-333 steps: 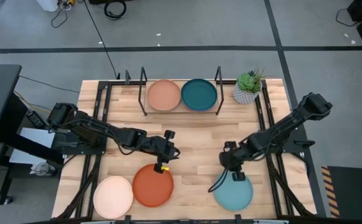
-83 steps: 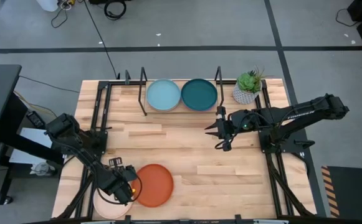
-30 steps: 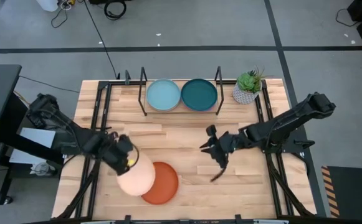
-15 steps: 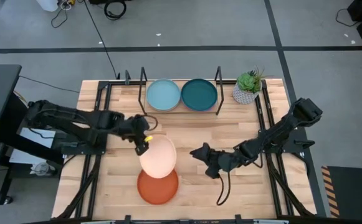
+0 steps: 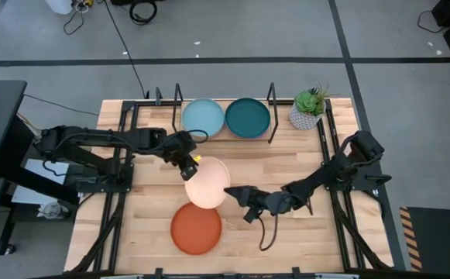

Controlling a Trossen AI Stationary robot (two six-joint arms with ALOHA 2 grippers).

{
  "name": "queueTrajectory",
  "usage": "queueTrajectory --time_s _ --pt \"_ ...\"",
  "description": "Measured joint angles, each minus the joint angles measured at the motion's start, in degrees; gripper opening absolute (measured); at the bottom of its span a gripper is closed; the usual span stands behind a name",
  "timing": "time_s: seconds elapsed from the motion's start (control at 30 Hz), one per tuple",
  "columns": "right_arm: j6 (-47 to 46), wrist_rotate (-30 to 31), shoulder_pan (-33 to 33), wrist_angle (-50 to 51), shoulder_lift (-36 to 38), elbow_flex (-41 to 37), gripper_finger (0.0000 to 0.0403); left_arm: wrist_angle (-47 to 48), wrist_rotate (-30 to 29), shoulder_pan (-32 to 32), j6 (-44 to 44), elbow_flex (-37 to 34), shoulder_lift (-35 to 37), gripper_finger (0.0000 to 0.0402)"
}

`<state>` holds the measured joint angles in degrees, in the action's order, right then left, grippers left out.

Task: Place and stack plates onto a shelf
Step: Stack the light brown plate on top of the dark green plate on the shelf

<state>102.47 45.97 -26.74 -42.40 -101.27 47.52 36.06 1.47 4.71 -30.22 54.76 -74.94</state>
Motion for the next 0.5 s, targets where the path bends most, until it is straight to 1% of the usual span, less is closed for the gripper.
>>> queueTrajectory --time_s 0.1,0.23,0.3,0.5 --pt "1.11 -0.39 1.51 0.05 -1.20 0.64 0.0214 -1.48 1.71 0.66 -0.17 0.07 -1.22 0.0019" --pt "1.41 -1.62 2.78 0.31 -1.87 0.90 0.0193 -1.74 1.70 0.77 0.05 0.02 -2.03 0.0019" --pt "0.20 -3.21 3.13 0.75 -1.80 0.92 0.0177 -1.49 1.73 0.77 0.79 0.02 -1.92 0.0020" --pt "-0.94 -4.22 3.30 2.09 -1.76 1.01 0.0121 -3.20 1.61 0.77 1.28 0.02 -1.92 0.0020"
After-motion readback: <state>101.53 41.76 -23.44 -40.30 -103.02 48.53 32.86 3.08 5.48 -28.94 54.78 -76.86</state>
